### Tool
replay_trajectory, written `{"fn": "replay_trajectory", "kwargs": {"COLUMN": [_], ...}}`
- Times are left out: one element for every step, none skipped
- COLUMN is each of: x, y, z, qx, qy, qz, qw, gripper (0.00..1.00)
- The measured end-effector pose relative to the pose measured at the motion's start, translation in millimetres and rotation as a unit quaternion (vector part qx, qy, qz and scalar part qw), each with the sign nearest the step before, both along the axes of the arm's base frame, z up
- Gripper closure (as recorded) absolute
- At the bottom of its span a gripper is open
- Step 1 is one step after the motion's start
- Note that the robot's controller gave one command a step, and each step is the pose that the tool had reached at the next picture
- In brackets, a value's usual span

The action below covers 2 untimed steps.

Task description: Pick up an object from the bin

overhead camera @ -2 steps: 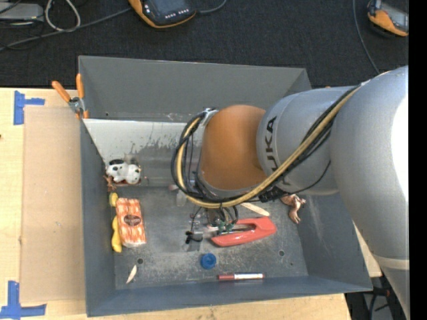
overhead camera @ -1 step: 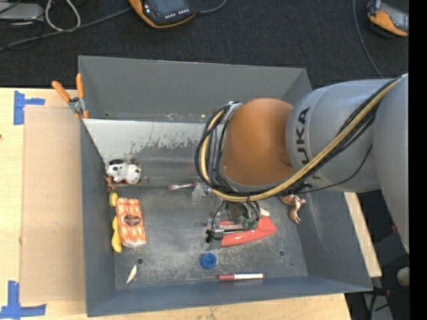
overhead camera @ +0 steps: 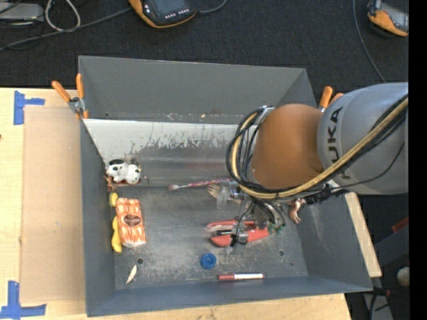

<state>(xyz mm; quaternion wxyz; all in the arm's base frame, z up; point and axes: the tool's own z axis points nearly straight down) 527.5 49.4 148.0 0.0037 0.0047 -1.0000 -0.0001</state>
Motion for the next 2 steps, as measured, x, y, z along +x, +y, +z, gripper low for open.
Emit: {"fn": "replay_trajectory", "kwargs": {"x": [-6.0, -2.4], "y": [-19, -36], "z": [-10, -21], "qx": [0.001, 0.002], "qy": [-0.0022, -0.0023], "qz": [0.059, 0.106], "qw": [0.9982, 0.9944], "gripper": [0.00, 0.00]}}
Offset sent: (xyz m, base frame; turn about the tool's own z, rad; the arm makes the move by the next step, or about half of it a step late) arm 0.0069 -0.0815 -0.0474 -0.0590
